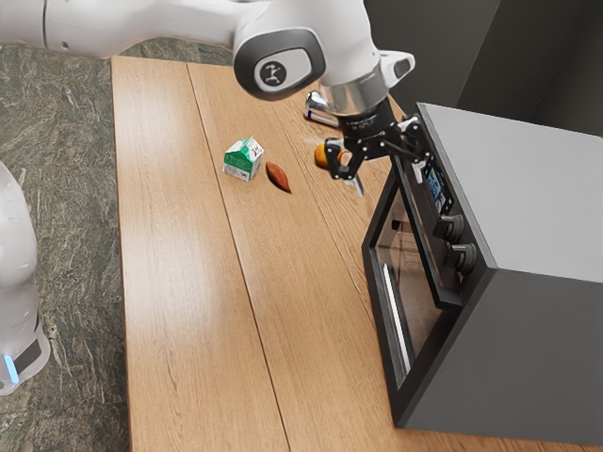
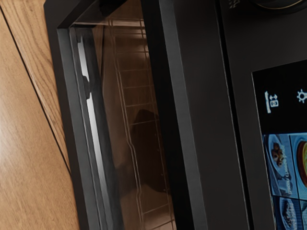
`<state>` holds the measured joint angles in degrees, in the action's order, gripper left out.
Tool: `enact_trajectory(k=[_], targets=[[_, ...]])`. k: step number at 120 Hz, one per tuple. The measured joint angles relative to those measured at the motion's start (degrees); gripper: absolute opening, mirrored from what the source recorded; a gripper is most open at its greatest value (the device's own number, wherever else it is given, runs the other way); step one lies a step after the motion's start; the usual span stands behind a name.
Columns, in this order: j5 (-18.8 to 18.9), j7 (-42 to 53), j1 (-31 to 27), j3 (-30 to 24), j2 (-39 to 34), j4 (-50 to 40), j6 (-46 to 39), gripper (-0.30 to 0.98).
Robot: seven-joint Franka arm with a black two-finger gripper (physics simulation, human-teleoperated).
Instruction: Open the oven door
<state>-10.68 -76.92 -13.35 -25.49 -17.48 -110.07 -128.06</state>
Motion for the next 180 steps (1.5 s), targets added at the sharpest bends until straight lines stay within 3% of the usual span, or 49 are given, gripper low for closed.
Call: enact_trajectory(k=[180], targets=[[-1.6,1.2,-0.5,1.7,4.2,-3.1,-0.9,0.68]])
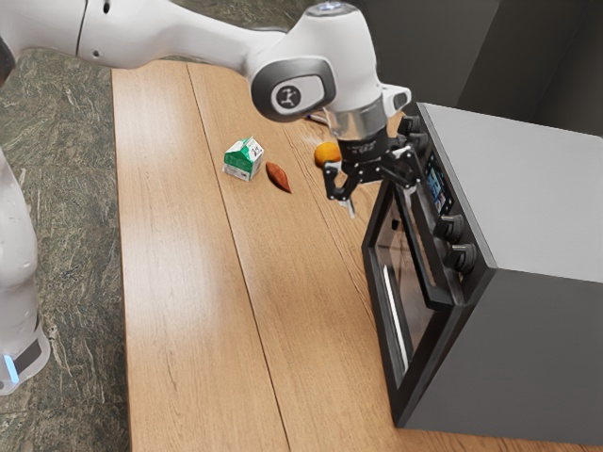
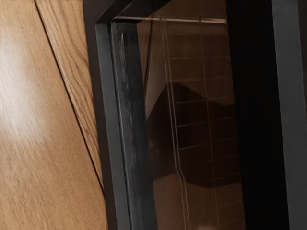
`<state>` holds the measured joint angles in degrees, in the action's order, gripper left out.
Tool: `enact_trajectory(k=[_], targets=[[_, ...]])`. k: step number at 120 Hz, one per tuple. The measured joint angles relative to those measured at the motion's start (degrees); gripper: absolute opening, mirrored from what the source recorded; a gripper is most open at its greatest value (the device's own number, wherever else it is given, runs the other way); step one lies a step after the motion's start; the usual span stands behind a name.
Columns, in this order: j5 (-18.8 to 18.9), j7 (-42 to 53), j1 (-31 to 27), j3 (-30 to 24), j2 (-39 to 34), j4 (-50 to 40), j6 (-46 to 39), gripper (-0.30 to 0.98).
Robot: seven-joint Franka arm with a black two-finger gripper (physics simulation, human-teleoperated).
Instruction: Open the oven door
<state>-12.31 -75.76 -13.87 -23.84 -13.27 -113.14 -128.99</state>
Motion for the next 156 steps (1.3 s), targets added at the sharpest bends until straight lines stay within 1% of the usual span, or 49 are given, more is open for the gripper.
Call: enact_trajectory(k=[30,45,76,106,156], targets=[[-0.4,0.0,0.4,0.7,-2.8,-2.5,-0.4,0.68],[-0.9,-0.1,0.9,1.1,-6.4,-5.9,-0.7,0.68],[-1.9,-0.2,0.8,1.4,-11.3,-10.4,-1.5,0.68],[-3.0,-0.2,0.4,1.4,-13.3,-12.8,-1.7,0.68],[-5.5,-0.3,0.4,1.4,-19.0,-17.4,-1.8,0.67]])
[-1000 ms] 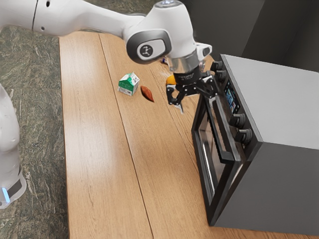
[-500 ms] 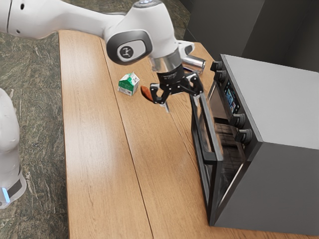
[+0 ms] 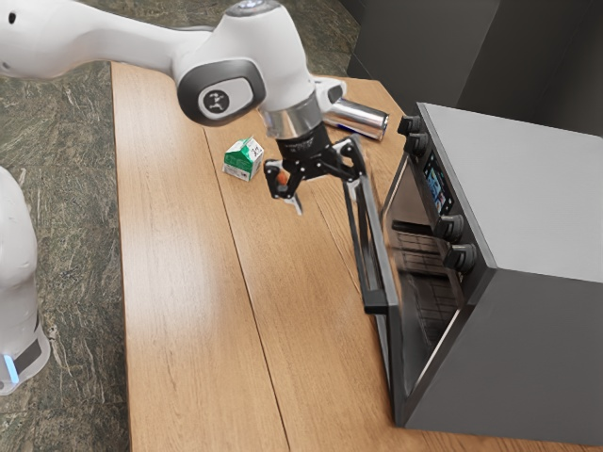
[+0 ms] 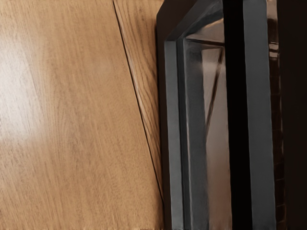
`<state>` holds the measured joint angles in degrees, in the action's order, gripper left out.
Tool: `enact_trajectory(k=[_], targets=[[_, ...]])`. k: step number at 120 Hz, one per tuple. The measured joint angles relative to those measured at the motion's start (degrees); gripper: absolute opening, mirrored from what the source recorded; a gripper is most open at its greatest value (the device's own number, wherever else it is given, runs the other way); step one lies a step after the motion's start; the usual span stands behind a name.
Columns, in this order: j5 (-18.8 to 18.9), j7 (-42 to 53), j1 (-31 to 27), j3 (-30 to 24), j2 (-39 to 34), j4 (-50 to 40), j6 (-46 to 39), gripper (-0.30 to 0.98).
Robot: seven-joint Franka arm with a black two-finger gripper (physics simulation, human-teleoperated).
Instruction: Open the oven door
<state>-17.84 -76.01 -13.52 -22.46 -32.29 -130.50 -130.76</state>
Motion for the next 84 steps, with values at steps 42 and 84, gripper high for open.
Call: enact_trajectory(k=[42,84], targets=[[-4.6,0.1,-0.3,0.1,-3.0,-3.9,0.0,0.67],[-6.8,-0.1,-1.4,-1.9,-18.5,-7.9,1.6,0.68]])
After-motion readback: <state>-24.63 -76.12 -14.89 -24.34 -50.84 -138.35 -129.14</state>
